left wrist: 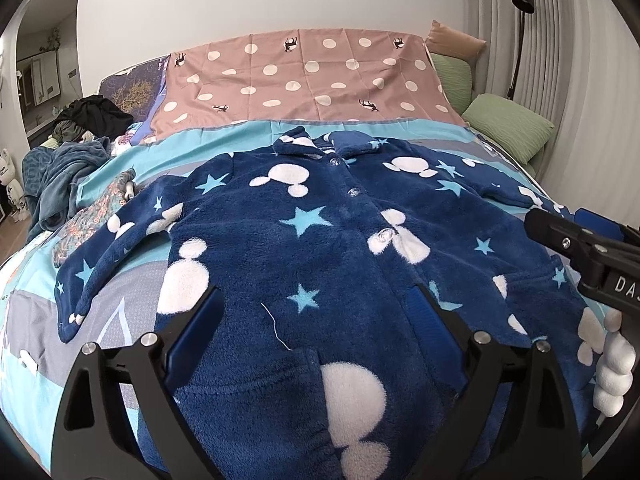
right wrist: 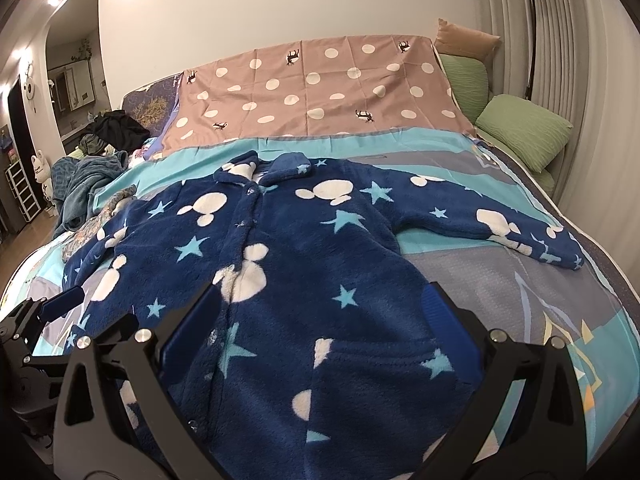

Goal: Fold small clothes

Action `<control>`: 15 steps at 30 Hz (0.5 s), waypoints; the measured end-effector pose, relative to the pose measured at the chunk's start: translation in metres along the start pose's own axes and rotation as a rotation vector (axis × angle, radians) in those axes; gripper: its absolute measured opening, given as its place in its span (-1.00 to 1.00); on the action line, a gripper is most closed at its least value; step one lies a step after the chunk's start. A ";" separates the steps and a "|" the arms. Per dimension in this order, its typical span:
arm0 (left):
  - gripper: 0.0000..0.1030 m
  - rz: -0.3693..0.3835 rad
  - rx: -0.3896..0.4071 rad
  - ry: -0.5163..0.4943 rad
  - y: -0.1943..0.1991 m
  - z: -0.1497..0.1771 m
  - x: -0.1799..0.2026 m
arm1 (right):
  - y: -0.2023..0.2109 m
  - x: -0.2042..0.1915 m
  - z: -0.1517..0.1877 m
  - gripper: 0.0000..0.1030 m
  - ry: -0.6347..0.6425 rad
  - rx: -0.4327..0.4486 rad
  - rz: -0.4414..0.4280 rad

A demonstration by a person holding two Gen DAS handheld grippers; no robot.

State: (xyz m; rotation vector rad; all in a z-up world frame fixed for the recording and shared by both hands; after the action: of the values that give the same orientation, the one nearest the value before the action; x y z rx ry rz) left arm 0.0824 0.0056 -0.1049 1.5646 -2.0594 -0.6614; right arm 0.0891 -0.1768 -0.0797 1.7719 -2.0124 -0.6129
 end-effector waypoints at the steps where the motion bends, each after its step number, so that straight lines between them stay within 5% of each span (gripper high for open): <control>1: 0.82 0.001 -0.001 -0.001 0.000 0.001 0.001 | 0.000 0.000 0.001 0.96 -0.001 -0.002 0.000; 15: 0.83 0.011 -0.006 0.003 0.000 0.006 0.000 | 0.000 -0.001 0.004 0.96 0.000 -0.010 -0.004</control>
State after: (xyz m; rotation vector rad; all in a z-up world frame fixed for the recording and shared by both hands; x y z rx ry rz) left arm 0.0789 0.0061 -0.1098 1.5494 -2.0605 -0.6605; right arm 0.0868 -0.1754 -0.0830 1.7708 -2.0030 -0.6236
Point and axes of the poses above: each gripper's, at about its wrist camera, not at the fingertips, and y roughly against the way its jaws point, x to its right, z to its underside, the point moved 9 cm from there along -y, roughly the way its jaws point, and after that the axes turned 8 degrees about z, right-handed, at the moved point
